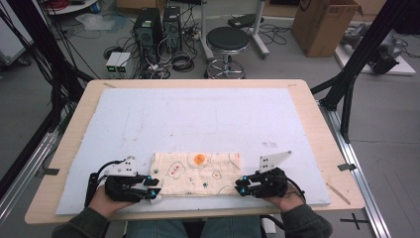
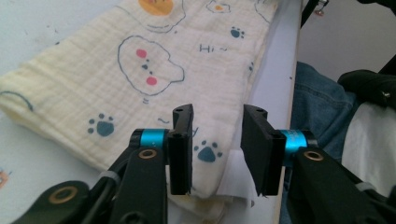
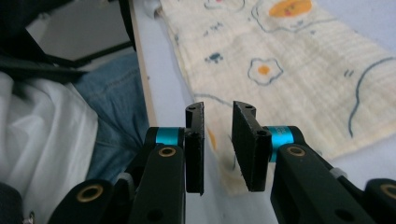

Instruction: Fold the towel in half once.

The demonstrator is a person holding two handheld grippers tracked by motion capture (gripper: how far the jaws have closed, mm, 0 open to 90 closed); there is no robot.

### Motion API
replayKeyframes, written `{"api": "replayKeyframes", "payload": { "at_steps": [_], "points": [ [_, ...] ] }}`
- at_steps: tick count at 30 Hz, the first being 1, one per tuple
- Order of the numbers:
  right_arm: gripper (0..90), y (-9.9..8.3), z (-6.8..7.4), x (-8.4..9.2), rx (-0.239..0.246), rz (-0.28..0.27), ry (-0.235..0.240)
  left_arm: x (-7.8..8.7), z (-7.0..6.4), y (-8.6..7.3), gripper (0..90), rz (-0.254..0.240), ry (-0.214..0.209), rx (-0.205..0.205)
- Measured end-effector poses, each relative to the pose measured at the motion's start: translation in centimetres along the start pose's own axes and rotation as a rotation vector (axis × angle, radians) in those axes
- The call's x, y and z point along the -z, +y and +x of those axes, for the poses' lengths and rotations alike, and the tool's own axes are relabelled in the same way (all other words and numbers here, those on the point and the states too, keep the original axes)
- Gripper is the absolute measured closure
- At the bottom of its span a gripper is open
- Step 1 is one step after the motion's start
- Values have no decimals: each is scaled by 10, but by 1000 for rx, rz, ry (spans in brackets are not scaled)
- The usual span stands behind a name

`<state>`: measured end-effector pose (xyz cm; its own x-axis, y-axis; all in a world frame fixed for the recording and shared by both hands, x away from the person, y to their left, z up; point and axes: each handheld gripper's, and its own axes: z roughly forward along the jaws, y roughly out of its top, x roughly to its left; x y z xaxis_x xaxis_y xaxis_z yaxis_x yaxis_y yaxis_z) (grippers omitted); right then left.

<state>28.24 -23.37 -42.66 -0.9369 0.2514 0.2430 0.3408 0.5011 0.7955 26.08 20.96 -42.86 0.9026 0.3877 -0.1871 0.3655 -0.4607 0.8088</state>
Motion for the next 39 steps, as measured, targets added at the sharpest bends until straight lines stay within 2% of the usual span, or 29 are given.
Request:
{"api": "replayKeyframes", "payload": {
  "at_steps": [1,3,4,6,9,19,22,24,27,30,39],
  "points": [
    [745,1,0,-2,-5,-1,-1,-2,0,0,670,11,3,-2],
    [745,2,-3,-7,-6,20,-19,-6,0,-1,770,46,13,-9],
    [746,1,-4,-10,-8,34,-29,-9,0,-1,794,63,23,-6],
    [751,0,-7,-15,-10,58,-36,-12,1,-3,823,87,15,-20],
    [760,-4,-8,-21,-10,118,-48,-15,0,-5,830,111,16,-26],
    [754,-10,-5,-14,12,121,-57,-10,0,-8,803,101,4,-27],
    [727,-9,-5,-13,14,92,-48,-8,2,-6,757,85,11,-24],
    [711,-7,-5,-11,5,75,-58,-7,3,-5,735,71,14,-20],
    [685,-4,-7,-8,-3,21,-60,-5,4,-1,717,45,31,-19],
    [659,-1,-9,-7,-14,2,-72,-5,4,2,671,23,44,-15],
    [574,3,-15,-5,-36,-47,-110,-3,6,5,611,-34,74,10]
  ]
}}
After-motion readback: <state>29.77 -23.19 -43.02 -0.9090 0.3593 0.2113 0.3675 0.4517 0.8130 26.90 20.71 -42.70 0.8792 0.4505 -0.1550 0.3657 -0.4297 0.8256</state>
